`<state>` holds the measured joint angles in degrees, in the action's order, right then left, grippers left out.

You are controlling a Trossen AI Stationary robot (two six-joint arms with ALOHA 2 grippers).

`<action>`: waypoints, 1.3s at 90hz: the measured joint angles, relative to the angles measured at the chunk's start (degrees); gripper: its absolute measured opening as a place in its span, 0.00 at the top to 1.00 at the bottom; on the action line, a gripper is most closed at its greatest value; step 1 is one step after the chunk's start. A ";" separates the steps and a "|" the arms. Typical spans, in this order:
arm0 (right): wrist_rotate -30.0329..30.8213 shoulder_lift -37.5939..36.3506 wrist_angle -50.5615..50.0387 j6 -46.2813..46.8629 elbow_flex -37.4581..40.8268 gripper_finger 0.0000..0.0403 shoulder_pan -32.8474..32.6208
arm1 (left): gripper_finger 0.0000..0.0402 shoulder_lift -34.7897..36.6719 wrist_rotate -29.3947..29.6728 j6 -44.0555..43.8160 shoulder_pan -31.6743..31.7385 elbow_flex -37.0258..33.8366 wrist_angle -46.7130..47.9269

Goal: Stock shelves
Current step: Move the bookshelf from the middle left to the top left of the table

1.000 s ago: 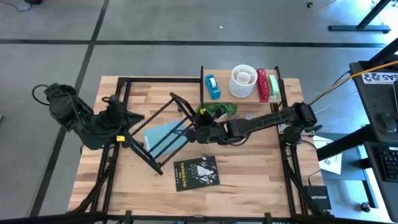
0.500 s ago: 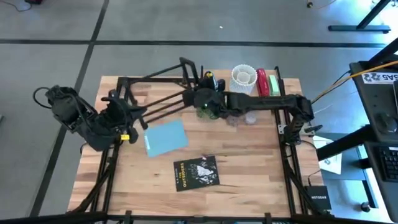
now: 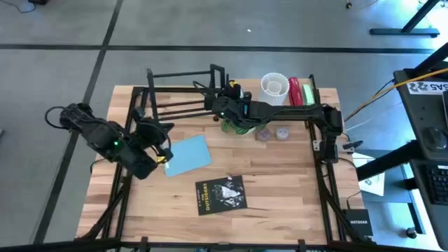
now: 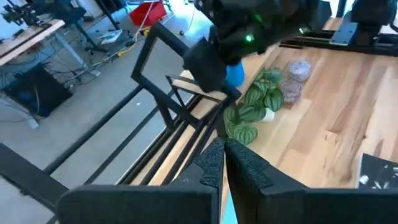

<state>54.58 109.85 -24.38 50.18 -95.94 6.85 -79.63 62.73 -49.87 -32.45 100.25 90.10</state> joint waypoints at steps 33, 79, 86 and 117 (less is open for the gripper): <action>-2.49 5.42 -9.28 12.44 -1.33 0.90 1.09 | 1.00 0.10 -3.78 -1.39 2.43 -2.93 -0.10; -3.19 8.08 -4.09 15.39 -1.99 0.74 2.58 | 1.00 0.12 -5.41 -1.10 2.41 -2.93 -0.11; -3.20 8.08 -2.59 14.51 -1.89 0.74 2.58 | 1.00 0.12 -5.41 -1.15 2.25 -2.93 -0.10; -6.00 8.06 2.26 12.78 -1.83 0.73 2.54 | 1.00 0.12 -10.30 -3.24 2.06 -3.00 -0.11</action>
<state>48.59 117.91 -22.11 62.97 -97.78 9.39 -79.50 52.42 -53.11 -30.39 97.25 89.99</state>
